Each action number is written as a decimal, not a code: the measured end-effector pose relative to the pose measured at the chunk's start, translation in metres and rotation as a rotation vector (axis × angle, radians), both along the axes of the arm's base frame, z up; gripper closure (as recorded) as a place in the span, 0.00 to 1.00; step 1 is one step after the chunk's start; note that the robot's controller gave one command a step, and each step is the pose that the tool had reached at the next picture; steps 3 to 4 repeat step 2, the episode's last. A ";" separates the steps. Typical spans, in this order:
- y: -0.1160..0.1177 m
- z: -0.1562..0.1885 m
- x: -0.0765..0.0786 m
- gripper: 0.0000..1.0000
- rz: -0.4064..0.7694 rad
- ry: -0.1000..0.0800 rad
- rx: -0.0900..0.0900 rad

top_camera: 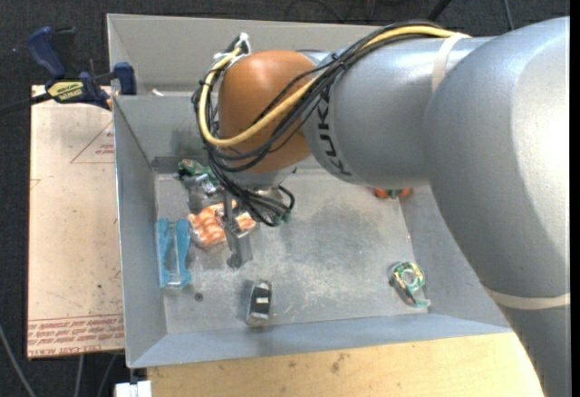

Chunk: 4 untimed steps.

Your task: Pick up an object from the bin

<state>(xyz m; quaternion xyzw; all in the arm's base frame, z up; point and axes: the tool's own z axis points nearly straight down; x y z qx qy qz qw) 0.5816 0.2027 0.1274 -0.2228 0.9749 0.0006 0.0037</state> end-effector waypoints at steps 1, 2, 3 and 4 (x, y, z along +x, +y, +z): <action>-0.050 -0.054 0.003 1.00 0.142 0.002 -0.001; -0.050 -0.054 0.003 1.00 0.142 0.002 -0.001; -0.050 -0.054 0.003 1.00 0.142 0.002 -0.001; -0.050 -0.054 0.003 1.00 0.142 0.002 -0.001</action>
Offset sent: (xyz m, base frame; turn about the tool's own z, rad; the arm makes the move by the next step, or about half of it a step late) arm 0.0000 0.0000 0.0000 0.0000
